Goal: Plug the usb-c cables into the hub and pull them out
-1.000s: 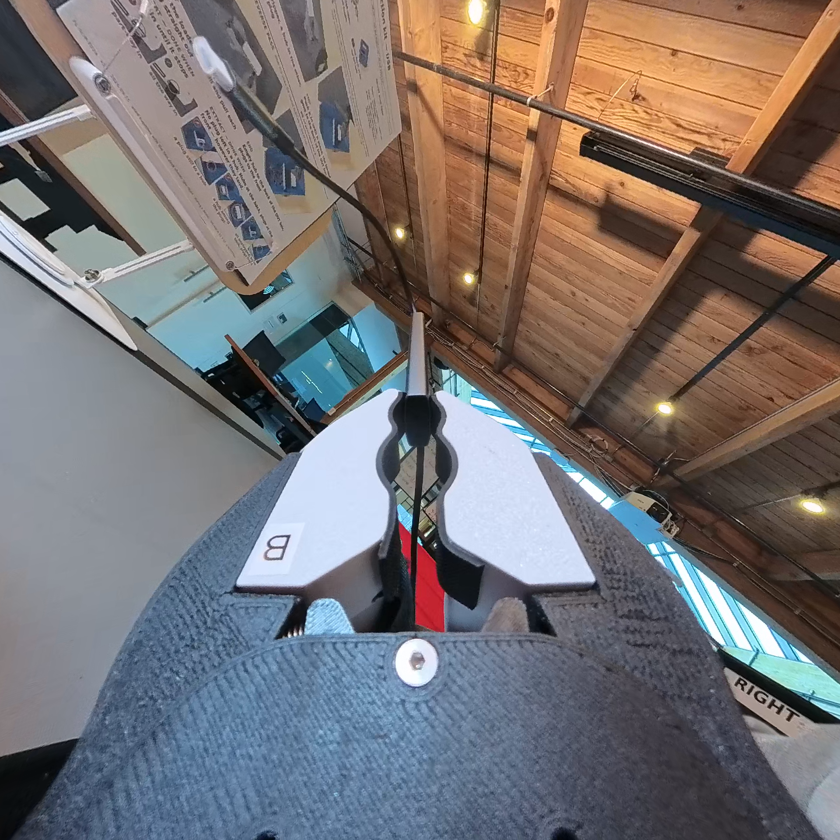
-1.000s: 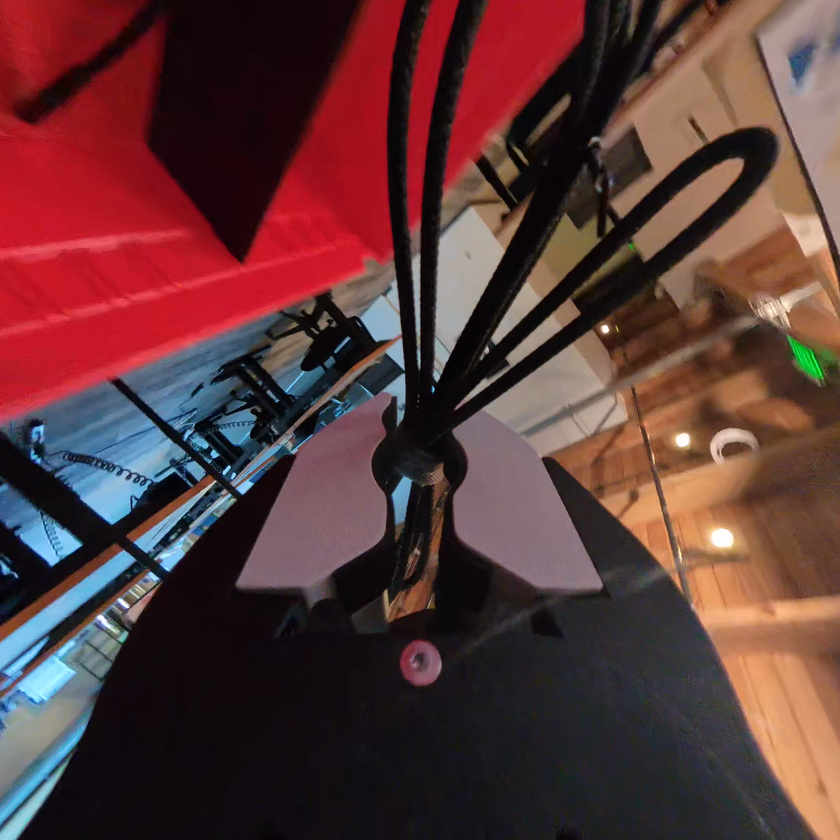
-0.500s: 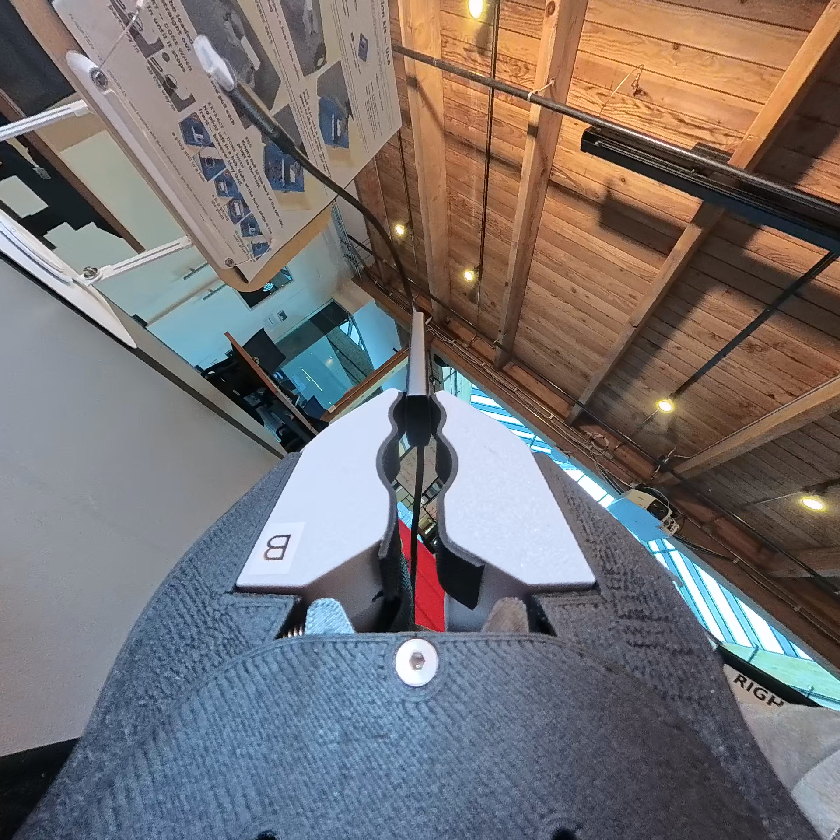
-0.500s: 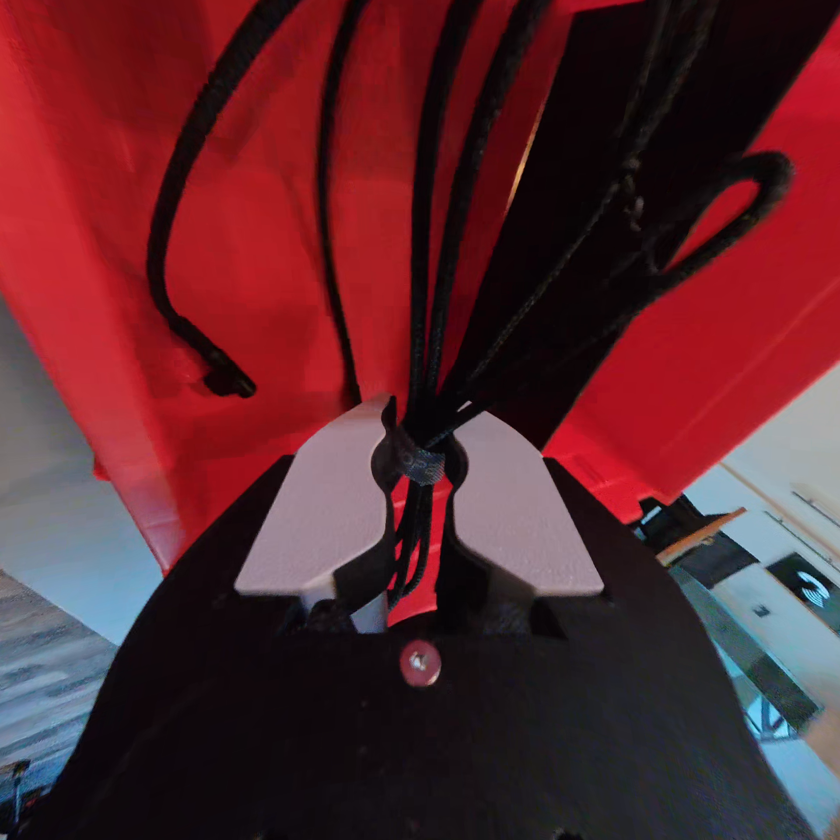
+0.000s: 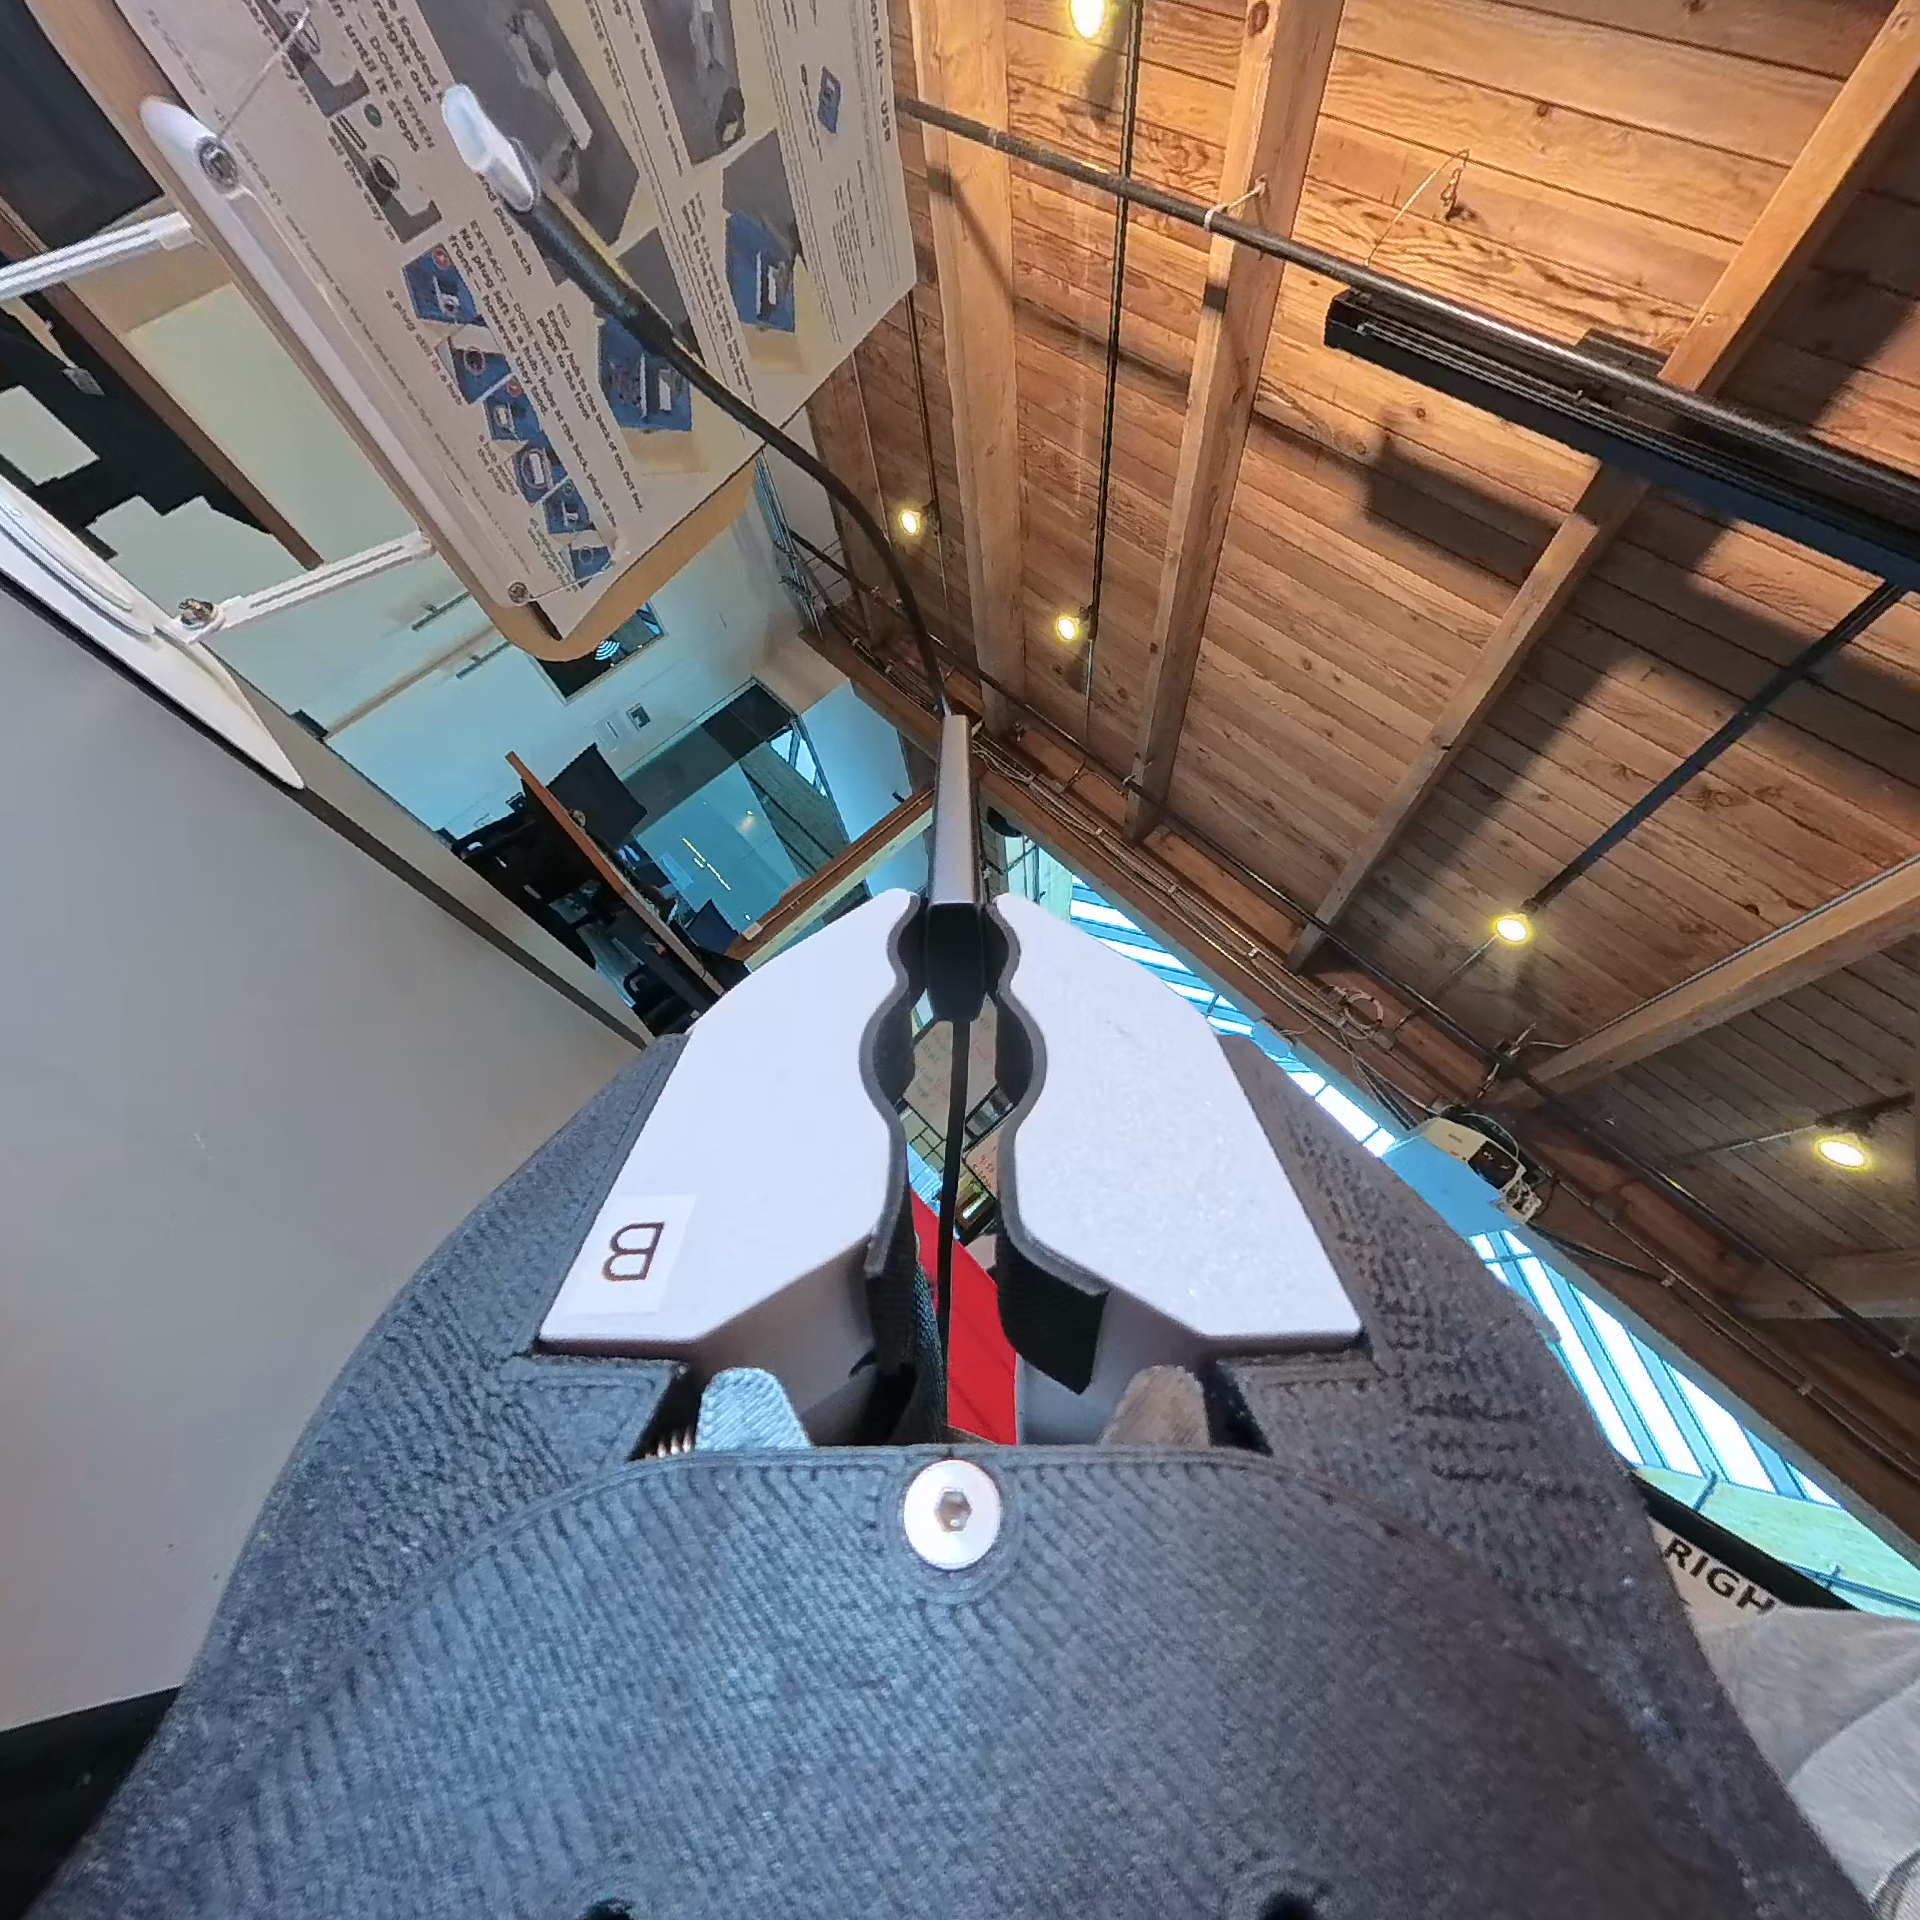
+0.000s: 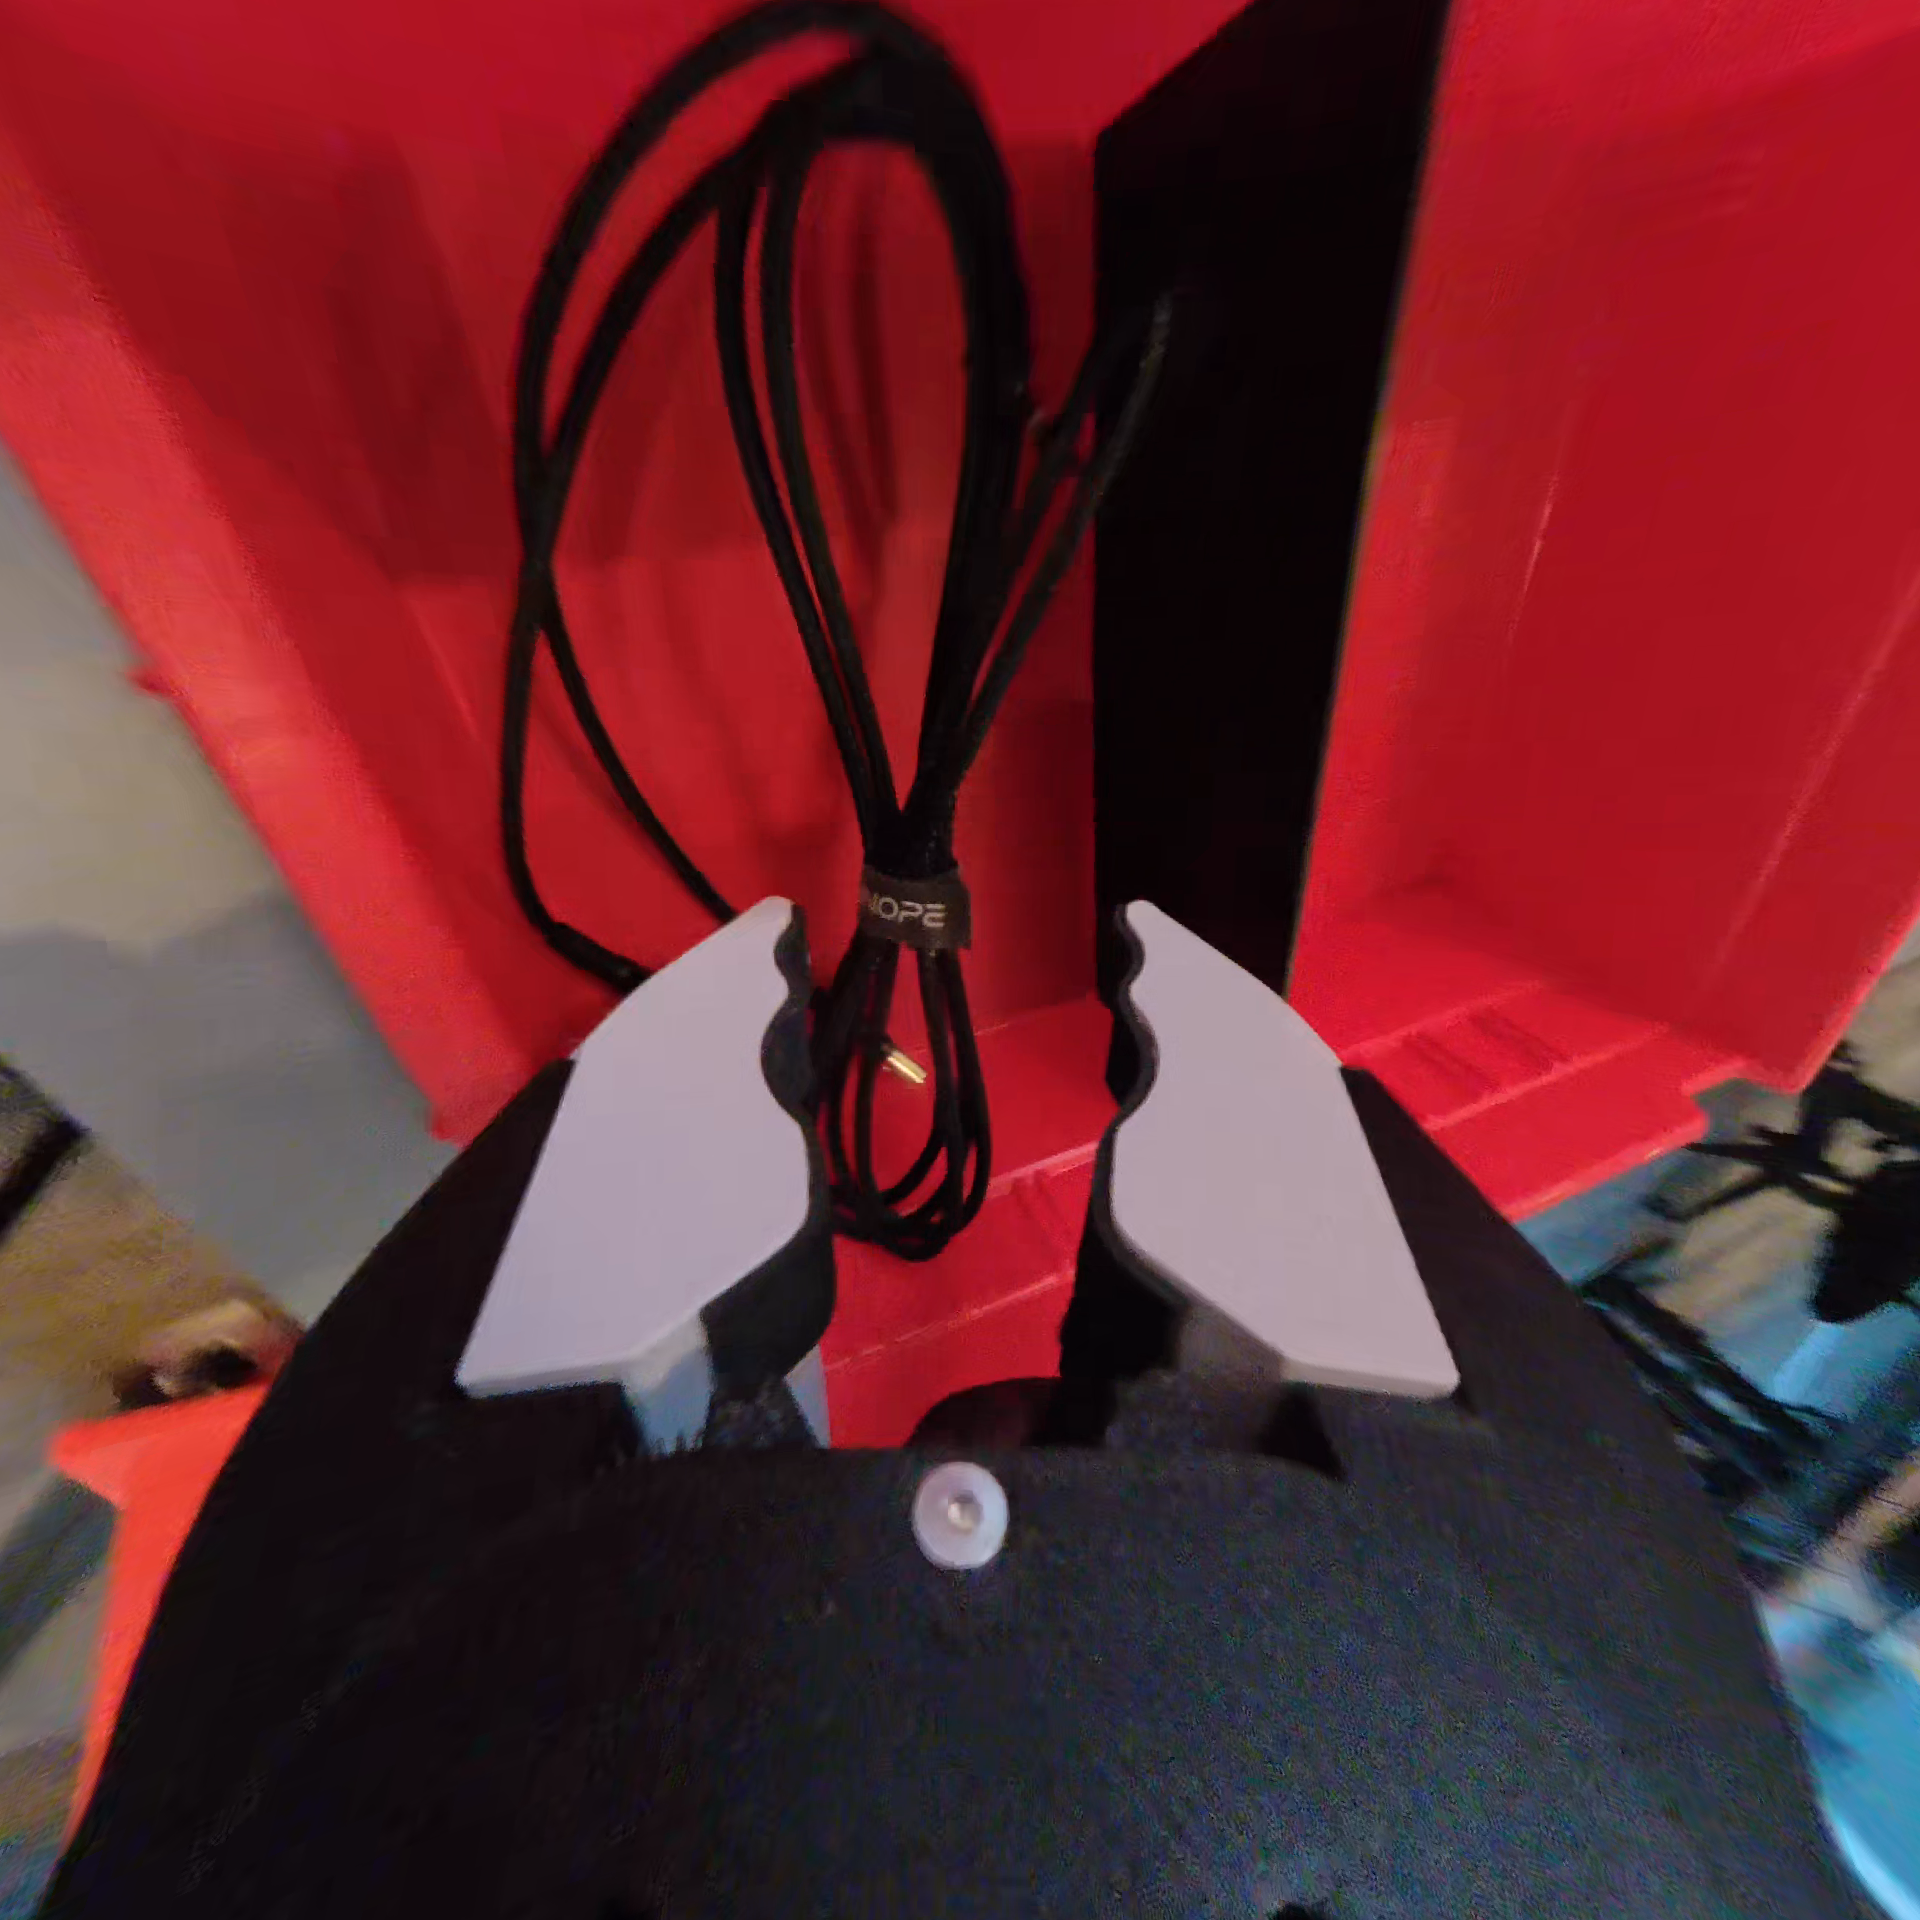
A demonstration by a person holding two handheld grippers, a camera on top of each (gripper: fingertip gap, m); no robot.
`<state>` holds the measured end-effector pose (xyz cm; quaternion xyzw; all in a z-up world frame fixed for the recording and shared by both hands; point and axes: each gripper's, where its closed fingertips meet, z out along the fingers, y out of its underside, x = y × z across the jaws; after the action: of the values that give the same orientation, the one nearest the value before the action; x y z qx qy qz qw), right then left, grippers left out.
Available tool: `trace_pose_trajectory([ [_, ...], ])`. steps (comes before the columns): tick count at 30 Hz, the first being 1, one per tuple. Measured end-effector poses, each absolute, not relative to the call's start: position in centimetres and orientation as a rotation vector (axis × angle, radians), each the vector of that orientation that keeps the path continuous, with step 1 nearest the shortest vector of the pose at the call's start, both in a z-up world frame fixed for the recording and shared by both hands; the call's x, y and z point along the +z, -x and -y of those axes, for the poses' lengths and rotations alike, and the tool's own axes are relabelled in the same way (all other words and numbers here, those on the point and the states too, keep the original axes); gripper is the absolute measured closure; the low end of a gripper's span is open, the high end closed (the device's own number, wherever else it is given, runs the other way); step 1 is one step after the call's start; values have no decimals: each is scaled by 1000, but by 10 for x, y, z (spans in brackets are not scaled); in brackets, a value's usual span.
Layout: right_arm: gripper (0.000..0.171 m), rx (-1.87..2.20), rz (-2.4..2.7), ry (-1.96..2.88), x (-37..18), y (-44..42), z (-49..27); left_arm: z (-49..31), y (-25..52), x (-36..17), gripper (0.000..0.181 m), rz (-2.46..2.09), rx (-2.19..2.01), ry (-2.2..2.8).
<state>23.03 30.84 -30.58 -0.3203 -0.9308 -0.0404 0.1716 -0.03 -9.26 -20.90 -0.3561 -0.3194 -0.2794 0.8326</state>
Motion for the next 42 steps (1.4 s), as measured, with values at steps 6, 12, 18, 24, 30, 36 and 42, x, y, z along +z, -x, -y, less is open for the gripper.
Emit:
trace_pose_trajectory([
  [6, 171, 111, 2512, 1200, -294, -225, -296, 92, 0, -209, 170, 676, -594, 759],
  [12, 171, -27, 2573, 1246, -339, -232, -308, 91, 0, -210, 170, 675, -592, 763],
  [18, 171, -98, 2501, 1199, -330, -222, -311, 90, -1, -209, 170, 672, -592, 767],
  [24, 131, 720, 1820, 1239, -201, -160, -239, 90, -2, -209, 170, 662, -586, 772],
  [30, 119, 1537, 1058, 902, -112, -144, -85, 87, -7, -207, 170, 634, -551, 809],
  [36, 118, 1190, 1424, 765, -194, -53, 29, 81, -16, -206, 170, 589, -520, 867],
  [42, 142, 1042, 1470, 731, -205, -17, 44, 76, -22, -205, 170, 551, -491, 914],
])
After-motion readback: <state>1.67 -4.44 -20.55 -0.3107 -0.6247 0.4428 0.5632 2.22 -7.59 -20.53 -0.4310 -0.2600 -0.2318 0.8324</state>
